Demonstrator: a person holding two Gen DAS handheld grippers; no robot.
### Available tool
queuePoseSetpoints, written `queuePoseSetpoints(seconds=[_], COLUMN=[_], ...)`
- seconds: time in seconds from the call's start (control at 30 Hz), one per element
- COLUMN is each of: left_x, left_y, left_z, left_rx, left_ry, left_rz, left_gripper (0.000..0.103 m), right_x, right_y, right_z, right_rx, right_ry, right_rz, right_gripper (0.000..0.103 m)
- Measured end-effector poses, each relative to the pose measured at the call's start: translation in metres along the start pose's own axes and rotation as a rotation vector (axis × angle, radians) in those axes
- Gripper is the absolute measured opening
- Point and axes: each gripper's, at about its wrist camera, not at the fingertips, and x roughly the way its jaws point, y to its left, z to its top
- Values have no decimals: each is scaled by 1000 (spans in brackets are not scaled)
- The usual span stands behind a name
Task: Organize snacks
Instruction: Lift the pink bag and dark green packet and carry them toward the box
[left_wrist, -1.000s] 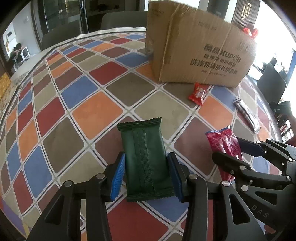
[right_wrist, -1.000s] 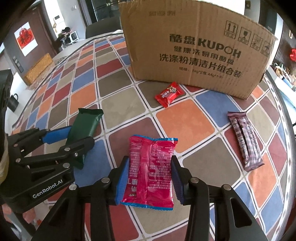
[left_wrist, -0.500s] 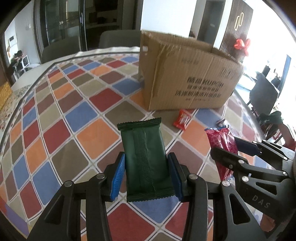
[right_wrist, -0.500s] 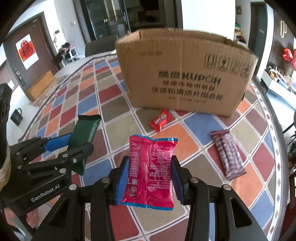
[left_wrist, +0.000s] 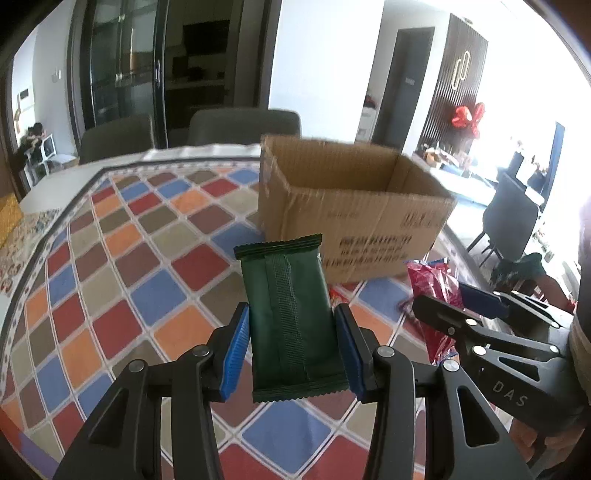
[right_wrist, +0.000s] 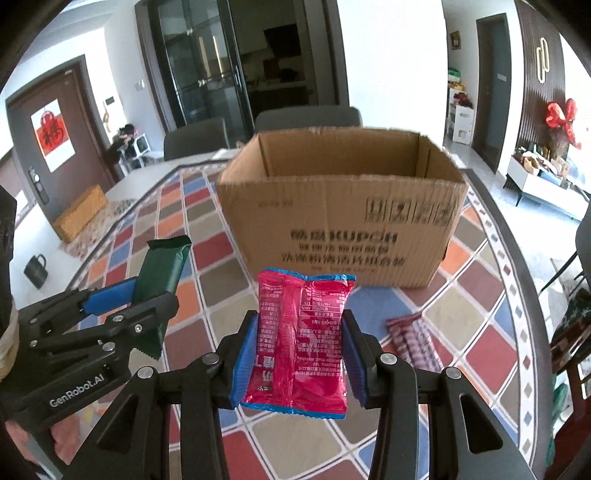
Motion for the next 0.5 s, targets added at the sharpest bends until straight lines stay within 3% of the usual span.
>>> queuePoseSetpoints(seconds=[0.5], left_x=[-15], left_y=[-10], left_z=[50], left_rx=[13], left_ry=[-99], left_rz=[-19], left_gripper=[45], right_x=[-24], right_y=[-13], right_z=[48], right_rx=[21], right_ry=[-124], right_rz=[-19], right_gripper=[44])
